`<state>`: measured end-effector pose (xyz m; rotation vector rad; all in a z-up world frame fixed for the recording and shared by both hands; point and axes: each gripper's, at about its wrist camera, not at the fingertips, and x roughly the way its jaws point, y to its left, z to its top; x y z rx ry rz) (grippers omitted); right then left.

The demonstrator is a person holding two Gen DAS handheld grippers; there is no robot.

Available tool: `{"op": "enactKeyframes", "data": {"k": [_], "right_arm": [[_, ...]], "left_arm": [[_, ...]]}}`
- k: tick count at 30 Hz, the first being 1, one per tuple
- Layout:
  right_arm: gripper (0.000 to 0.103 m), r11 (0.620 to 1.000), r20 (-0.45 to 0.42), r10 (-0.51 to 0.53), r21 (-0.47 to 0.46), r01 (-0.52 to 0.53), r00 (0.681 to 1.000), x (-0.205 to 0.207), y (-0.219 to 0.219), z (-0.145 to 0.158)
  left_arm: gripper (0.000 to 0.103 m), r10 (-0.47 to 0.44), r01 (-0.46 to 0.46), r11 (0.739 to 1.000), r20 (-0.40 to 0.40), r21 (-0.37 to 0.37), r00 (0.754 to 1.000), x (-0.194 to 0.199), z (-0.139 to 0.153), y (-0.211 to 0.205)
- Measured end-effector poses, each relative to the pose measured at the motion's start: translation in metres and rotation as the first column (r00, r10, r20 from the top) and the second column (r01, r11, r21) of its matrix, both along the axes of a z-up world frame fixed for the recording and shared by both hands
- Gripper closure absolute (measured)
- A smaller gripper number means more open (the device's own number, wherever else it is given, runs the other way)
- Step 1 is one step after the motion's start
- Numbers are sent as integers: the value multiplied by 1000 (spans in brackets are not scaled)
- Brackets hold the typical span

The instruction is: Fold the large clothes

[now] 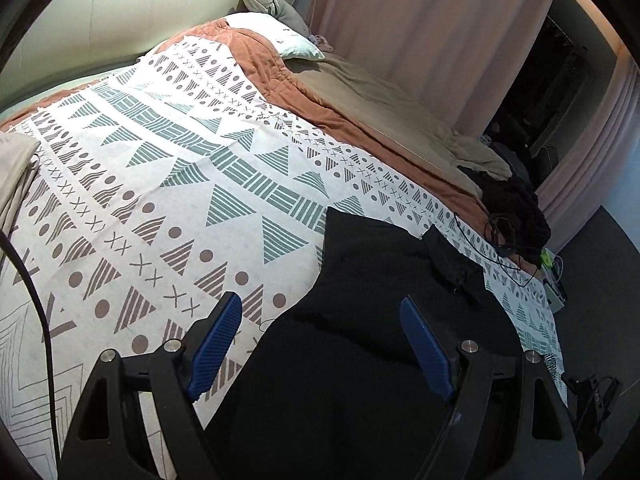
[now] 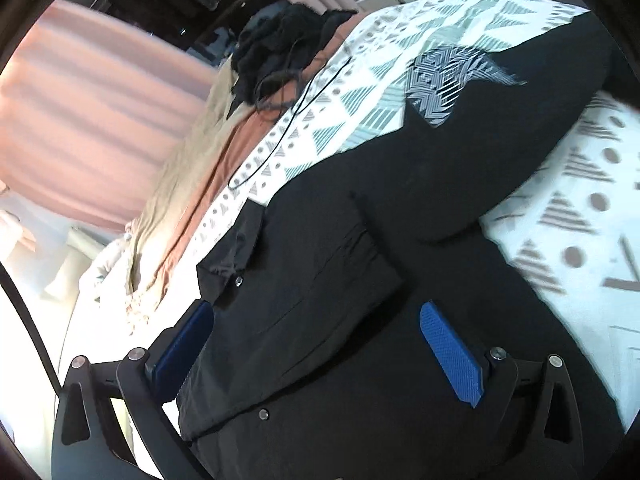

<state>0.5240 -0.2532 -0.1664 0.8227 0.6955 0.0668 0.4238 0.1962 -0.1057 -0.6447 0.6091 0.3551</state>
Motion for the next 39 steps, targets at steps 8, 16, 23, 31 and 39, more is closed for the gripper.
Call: {"op": "enactKeyframes", "data": {"k": [8, 16, 23, 31, 39], "right_arm": [[0, 995, 29, -100, 11, 99, 995, -27, -49, 4], [26, 988, 12, -155, 29, 155, 988, -35, -97, -10], [37, 983, -5, -177, 51, 177, 984, -19, -131, -30], [52, 981, 7, -183, 73, 182, 983, 14, -152, -55], [97, 975, 36, -188, 129, 182, 982, 25, -162, -70]], "left_arm": [[20, -55, 54, 998, 23, 21, 998, 1, 10, -18], [20, -101, 101, 994, -9, 48, 995, 15, 3, -43], [20, -117, 120, 989, -42, 83, 992, 28, -9, -55], [20, -112, 118, 990, -82, 73, 990, 41, -27, -56], [20, -74, 89, 991, -136, 102, 988, 46, -46, -42]]}}
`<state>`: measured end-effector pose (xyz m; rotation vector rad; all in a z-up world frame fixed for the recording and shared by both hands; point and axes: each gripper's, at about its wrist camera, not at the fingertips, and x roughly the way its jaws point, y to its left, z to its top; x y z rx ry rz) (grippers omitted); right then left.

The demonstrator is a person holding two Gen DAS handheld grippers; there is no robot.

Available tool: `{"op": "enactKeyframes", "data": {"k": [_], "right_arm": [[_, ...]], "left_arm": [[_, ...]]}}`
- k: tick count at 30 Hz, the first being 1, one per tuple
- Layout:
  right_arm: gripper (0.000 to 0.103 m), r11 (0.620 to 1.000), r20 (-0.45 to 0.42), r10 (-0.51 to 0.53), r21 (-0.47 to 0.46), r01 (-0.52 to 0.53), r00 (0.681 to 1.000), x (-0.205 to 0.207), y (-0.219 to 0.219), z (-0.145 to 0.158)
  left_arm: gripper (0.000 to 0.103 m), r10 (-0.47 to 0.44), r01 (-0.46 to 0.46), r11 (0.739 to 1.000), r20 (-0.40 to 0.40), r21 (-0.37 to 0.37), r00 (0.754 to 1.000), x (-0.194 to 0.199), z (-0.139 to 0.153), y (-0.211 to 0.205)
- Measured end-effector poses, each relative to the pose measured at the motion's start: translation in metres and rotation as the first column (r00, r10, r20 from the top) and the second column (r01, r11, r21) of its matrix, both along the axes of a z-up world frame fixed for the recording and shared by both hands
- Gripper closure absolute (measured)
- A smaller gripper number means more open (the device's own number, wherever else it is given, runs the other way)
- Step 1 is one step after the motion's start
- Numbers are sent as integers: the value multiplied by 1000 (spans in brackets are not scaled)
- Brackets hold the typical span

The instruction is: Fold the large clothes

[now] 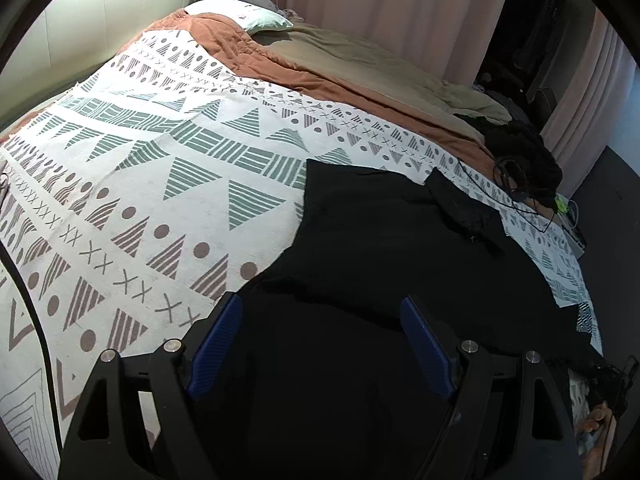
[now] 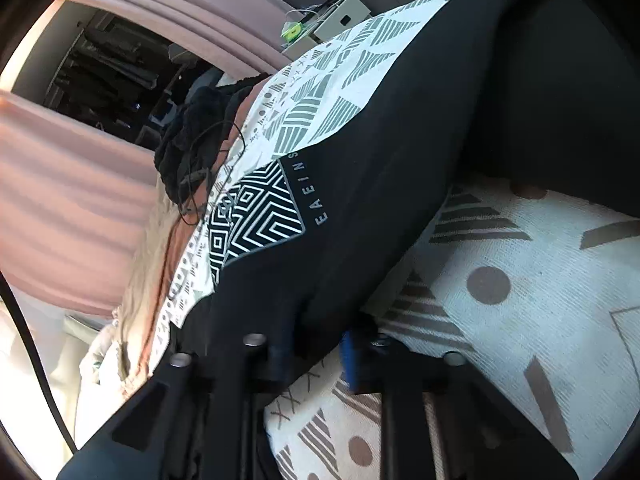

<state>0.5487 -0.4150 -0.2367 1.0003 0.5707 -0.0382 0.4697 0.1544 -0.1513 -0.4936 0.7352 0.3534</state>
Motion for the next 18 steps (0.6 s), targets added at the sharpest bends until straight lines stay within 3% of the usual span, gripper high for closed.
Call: {"op": "enactKeyframes", "data": {"k": [5, 11, 18], "right_arm": [[98, 997, 43, 9, -75, -6, 999, -1, 18, 21], [98, 991, 132, 66, -124, -49, 989, -7, 43, 53], [98, 961, 193, 199, -232, -153, 961, -14, 88, 85]], "left_arm": [[20, 13, -15, 997, -28, -76, 1000, -4, -7, 19], [20, 44, -44, 996, -3, -71, 999, -22, 16, 30], [20, 68, -65, 996, 51, -61, 996, -58, 45, 41]]}}
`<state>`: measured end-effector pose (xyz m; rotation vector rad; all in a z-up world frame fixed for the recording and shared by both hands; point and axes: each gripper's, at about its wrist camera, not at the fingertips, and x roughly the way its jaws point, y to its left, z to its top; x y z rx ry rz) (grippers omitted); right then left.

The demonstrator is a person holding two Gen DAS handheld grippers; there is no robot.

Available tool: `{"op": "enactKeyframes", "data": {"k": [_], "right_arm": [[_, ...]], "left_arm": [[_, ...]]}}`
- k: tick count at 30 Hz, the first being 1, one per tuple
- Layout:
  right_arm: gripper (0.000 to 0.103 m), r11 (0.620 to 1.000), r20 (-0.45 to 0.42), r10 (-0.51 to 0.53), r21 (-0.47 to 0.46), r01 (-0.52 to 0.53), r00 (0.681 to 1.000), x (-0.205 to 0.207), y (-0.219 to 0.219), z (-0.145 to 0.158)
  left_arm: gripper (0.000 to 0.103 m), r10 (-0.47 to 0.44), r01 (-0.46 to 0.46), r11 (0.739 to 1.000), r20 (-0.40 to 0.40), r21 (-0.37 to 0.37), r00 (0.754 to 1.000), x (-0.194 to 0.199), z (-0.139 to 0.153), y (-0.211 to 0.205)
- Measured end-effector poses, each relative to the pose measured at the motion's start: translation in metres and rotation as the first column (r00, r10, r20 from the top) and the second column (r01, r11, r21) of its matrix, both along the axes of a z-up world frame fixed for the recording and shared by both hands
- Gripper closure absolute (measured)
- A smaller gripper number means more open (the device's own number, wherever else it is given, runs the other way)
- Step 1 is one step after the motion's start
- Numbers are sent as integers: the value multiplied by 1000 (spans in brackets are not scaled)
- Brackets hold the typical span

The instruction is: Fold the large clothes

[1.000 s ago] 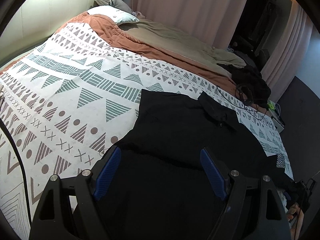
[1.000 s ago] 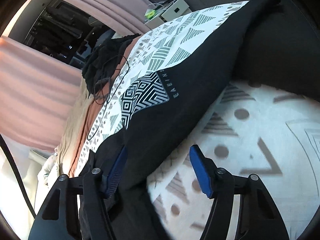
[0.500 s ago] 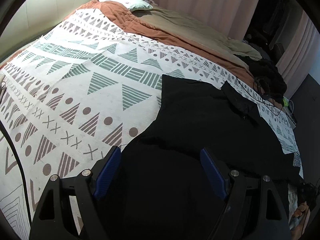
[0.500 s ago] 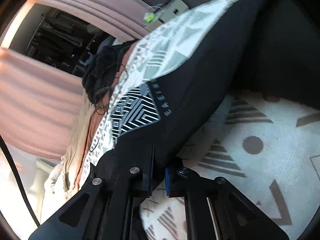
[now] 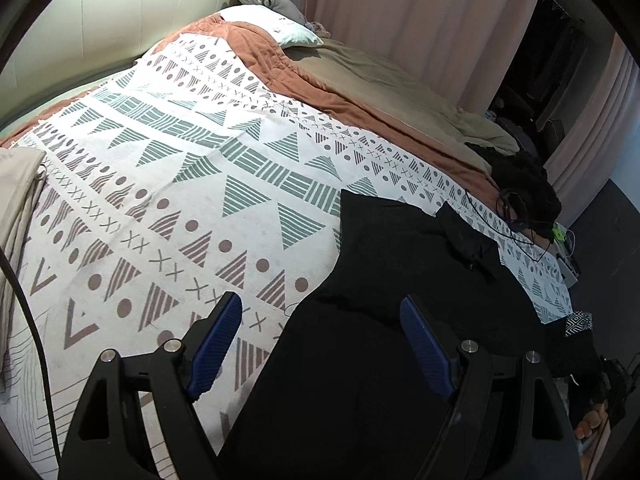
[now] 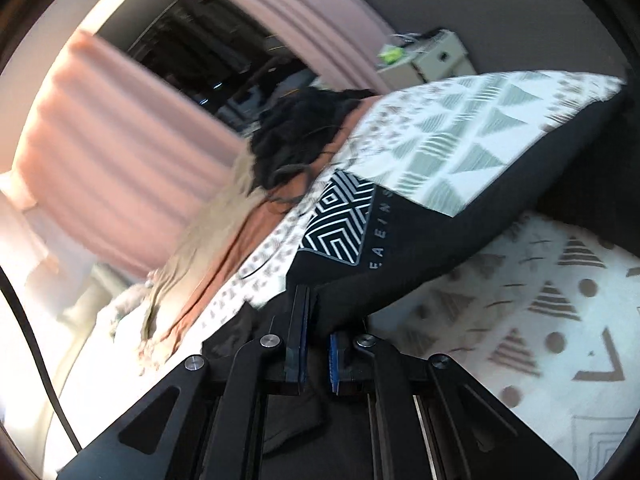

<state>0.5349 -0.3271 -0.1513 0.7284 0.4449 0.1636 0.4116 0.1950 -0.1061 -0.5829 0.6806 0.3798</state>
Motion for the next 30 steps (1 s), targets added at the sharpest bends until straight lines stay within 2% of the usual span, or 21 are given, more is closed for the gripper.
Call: {"op": "enactKeyframes", "data": {"k": [2, 6, 14, 18, 21, 23, 25, 26, 27, 28, 30], "right_arm": [[98, 997, 11, 47, -68, -47, 999, 2, 22, 7], [98, 984, -5, 120, -135, -119, 993, 5, 57, 10], [98, 963, -95, 231, -124, -241, 968, 39, 90, -6], [98, 954, -155, 259, -115, -278, 953, 60, 99, -14], [97, 950, -221, 287, -60, -307, 932, 73, 99, -20], [97, 952, -232, 298, -5, -307, 926, 77, 91, -23], [85, 957, -226, 282, 5, -289, 932, 80, 86, -20], [52, 960, -221, 276, 11, -281, 935, 79, 82, -19], [8, 961, -210, 274, 25, -275, 939, 80, 78, -19], [0, 964, -192, 265, 46, -261, 945, 77, 72, -17], [0, 969, -187, 245, 85, -233, 951, 75, 59, -17]], "left_arm": [[20, 17, -17, 1000, 6, -8, 1000, -11, 4, 6], [20, 42, -42, 999, 11, 3, 999, -27, 10, 14], [20, 57, -57, 998, 2, 3, 998, -36, 9, 23], [20, 29, -29, 1000, 1, -11, 1000, -29, 9, 16], [20, -13, 13, 1000, 3, -5, 1000, -21, 14, 7], [20, -32, 32, 999, 17, -4, 999, -18, 20, 2], [20, -44, 44, 999, 37, -4, 998, -16, 25, -2], [20, -48, 49, 999, 44, -3, 998, -15, 27, -4], [20, -54, 54, 999, 45, -2, 998, -14, 27, -7], [20, -59, 59, 998, 44, -1, 997, -13, 27, -9], [20, -74, 74, 997, 32, 4, 997, -9, 24, -13]]}}
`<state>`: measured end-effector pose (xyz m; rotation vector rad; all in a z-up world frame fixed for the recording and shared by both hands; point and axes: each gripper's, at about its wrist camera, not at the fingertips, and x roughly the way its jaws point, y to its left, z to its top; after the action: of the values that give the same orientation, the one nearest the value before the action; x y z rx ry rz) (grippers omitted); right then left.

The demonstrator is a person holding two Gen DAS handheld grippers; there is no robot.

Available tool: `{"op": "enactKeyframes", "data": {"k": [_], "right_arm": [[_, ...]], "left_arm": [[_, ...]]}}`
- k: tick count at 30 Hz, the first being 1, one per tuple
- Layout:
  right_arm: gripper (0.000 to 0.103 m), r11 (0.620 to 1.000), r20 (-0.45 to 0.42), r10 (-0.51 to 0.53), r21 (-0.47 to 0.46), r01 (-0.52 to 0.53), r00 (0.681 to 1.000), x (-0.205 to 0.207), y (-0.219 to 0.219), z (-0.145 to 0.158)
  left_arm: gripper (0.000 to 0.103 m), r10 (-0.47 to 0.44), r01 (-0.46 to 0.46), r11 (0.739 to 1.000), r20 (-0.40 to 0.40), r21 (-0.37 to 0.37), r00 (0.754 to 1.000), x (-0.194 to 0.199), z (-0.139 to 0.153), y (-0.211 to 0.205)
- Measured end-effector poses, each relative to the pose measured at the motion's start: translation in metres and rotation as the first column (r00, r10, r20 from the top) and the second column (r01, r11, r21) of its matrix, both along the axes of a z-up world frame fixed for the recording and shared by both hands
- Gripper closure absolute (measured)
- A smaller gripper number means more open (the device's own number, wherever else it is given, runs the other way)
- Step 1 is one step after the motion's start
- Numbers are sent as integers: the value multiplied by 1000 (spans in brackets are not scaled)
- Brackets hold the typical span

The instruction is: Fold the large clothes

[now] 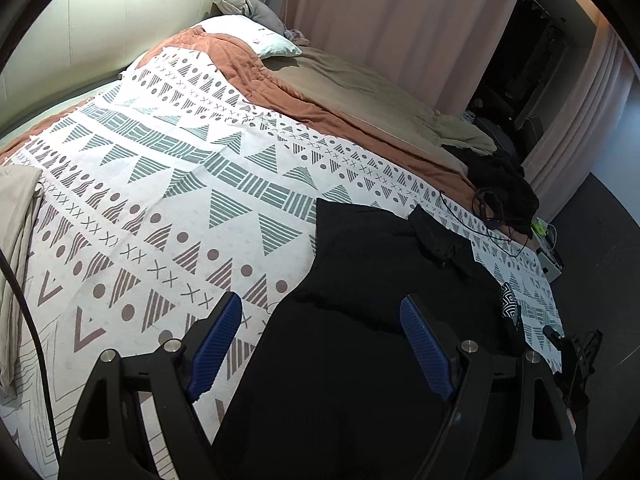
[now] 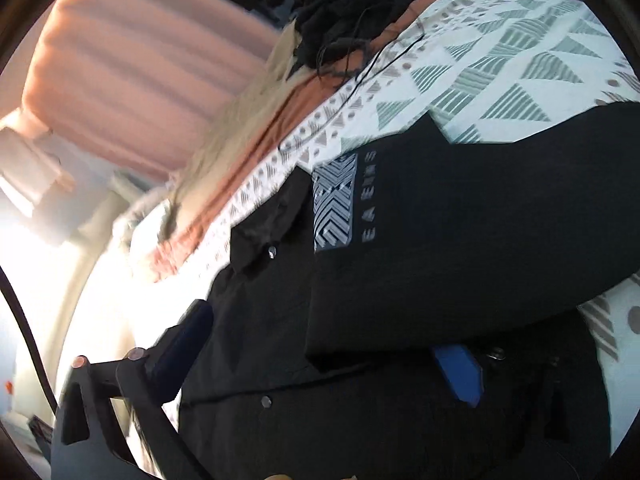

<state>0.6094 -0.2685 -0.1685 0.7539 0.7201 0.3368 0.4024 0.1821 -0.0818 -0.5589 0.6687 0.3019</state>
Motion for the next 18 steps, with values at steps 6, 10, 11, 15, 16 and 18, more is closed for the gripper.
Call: {"op": "enactKeyframes", "data": {"k": [6, 10, 11, 15, 16, 18], "right_arm": [[0, 980, -30, -128, 150, 131, 991, -15, -50, -16], [0, 946, -62, -237, 214, 245, 969, -26, -84, -31], [0, 937, -72, -252, 229, 262, 965, -29, -88, -36], [2, 903, -113, -309, 276, 328, 944, -36, -107, -53], [5, 897, -125, -327, 271, 349, 937, -37, -110, -57], [30, 893, -152, -343, 253, 371, 927, -33, -113, -63]], "left_arm": [[20, -5, 5, 1000, -15, 16, 1000, 0, -5, -3], [20, 9, -9, 1000, -12, 17, 1000, 0, -5, 0], [20, 12, -11, 1000, -10, 20, 1000, 0, -6, 0], [20, 20, -20, 999, -15, 33, 1000, 3, -15, 2], [20, 23, -22, 999, -20, 32, 1000, 5, -17, 3], [20, 24, -23, 999, -24, 22, 999, 9, -24, 5]]}}
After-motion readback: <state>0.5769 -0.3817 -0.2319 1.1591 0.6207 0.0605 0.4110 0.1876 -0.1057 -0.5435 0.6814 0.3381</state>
